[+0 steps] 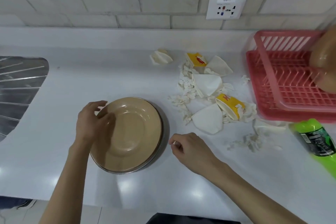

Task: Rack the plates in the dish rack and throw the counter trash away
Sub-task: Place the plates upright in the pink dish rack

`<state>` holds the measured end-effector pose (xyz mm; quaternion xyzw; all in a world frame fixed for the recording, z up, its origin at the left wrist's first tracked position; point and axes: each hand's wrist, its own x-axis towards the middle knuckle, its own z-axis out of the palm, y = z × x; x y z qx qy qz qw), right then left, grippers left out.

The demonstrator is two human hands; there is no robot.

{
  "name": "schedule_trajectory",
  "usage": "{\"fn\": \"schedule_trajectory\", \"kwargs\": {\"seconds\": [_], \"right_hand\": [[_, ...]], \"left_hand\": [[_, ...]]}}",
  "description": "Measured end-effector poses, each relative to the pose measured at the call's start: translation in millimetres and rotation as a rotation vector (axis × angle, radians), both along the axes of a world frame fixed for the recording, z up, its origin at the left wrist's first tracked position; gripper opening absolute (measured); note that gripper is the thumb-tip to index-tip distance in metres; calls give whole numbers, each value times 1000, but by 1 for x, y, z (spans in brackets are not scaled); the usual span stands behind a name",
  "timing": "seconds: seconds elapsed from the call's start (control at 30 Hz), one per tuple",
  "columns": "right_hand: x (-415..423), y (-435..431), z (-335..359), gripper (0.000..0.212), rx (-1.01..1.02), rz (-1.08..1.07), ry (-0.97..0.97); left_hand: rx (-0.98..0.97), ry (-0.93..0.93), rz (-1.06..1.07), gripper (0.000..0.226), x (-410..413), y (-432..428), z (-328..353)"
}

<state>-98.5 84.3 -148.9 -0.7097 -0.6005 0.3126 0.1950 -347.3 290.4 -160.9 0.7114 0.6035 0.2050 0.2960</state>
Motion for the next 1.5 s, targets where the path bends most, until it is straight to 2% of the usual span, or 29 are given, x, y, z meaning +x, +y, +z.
{"fn": "schedule_trajectory", "kwargs": {"seconds": [0.2,0.43,0.6,0.7,0.83,1.0,1.27,1.43,1.5], "right_hand": [[-6,23,0,17,14,-28,49],[-16,41,-6,6,16,-125,147],[-10,47,-7,20,8,-192,230],[0,47,-1,23,73,-232,324],[24,41,5,19,181,-357,440],[66,24,30,29,306,-482,572],[139,-16,72,29,420,-604,577],[183,-46,91,27,489,-652,558],[200,-59,94,37,484,-640,555]], "left_hand": [[-76,-171,114,31,-1,-1,0],[-17,-279,80,37,-1,0,16],[-7,-335,124,34,8,-3,27],[18,-361,115,27,18,-8,32],[-30,-491,123,24,35,-16,35],[-63,-567,8,26,70,-31,50],[-175,-646,-72,39,147,-48,55],[-203,-726,-123,30,208,-69,62],[-228,-750,-140,28,233,-78,63]]}}
